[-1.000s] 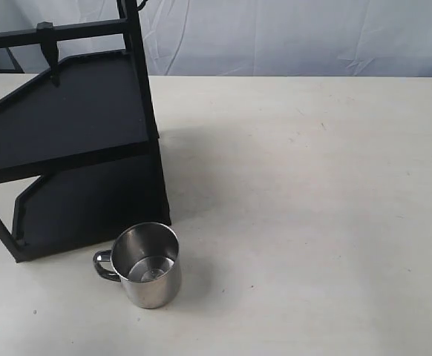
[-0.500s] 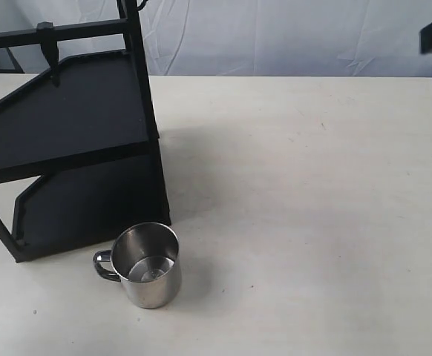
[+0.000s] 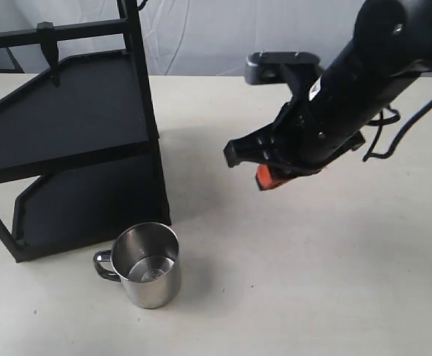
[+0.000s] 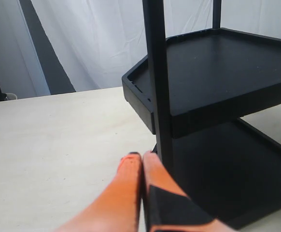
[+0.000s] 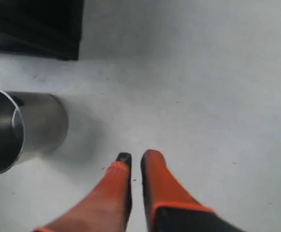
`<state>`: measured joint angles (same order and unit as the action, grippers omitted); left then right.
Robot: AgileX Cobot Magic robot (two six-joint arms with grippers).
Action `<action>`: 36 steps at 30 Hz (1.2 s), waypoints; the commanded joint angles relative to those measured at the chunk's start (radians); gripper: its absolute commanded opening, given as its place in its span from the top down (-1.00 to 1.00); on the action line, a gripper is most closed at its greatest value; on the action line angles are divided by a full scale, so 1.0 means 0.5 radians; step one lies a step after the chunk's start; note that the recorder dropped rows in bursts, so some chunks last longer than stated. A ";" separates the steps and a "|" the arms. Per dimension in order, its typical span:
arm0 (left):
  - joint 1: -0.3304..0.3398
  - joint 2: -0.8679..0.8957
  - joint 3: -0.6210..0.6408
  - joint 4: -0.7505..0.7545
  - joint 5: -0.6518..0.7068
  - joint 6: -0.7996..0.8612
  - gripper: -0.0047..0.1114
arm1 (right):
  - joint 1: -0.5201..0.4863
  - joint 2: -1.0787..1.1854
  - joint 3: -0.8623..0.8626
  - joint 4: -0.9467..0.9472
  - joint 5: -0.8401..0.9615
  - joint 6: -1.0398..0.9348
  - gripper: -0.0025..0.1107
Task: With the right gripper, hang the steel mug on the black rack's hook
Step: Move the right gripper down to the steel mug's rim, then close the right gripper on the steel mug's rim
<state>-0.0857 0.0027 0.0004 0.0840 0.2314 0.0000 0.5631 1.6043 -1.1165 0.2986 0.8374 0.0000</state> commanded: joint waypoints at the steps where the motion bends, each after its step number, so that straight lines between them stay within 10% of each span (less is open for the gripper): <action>1: -0.011 -0.005 -0.001 0.000 0.002 0.000 0.89 | 0.017 0.152 -0.012 0.328 0.031 -0.280 0.05; 4: -0.011 -0.005 -0.001 0.000 0.002 0.000 0.89 | 0.017 0.227 -0.012 0.436 0.031 -0.283 -0.24; 36: -0.011 -0.005 -0.001 -0.006 0.002 0.000 0.89 | 0.415 0.587 -0.117 0.565 -0.298 -0.331 -0.05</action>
<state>-0.0857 0.0027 0.0004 0.0840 0.2314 0.0000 0.7709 1.8817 -1.1700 0.5777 0.6999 -0.1693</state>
